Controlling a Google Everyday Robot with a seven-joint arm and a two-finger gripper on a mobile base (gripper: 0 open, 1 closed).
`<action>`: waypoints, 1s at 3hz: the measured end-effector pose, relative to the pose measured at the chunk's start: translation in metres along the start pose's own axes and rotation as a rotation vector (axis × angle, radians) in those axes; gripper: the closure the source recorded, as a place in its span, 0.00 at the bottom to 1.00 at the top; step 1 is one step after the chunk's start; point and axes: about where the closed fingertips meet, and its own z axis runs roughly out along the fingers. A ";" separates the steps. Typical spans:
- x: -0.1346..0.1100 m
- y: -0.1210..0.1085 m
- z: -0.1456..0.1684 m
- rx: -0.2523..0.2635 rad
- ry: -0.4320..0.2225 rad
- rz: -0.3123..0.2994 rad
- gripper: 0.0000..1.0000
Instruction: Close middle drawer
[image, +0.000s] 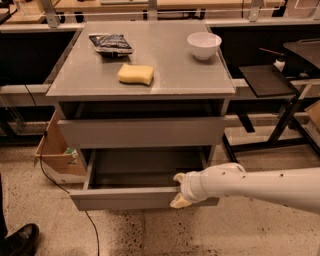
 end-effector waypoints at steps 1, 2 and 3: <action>-0.001 0.021 -0.008 -0.040 0.006 0.000 1.00; 0.001 0.037 -0.005 -0.073 0.005 0.002 1.00; 0.008 0.048 0.014 -0.095 -0.005 0.005 1.00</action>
Offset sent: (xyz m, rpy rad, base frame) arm -0.0552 0.0050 -0.0164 0.0016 0.1032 0.0470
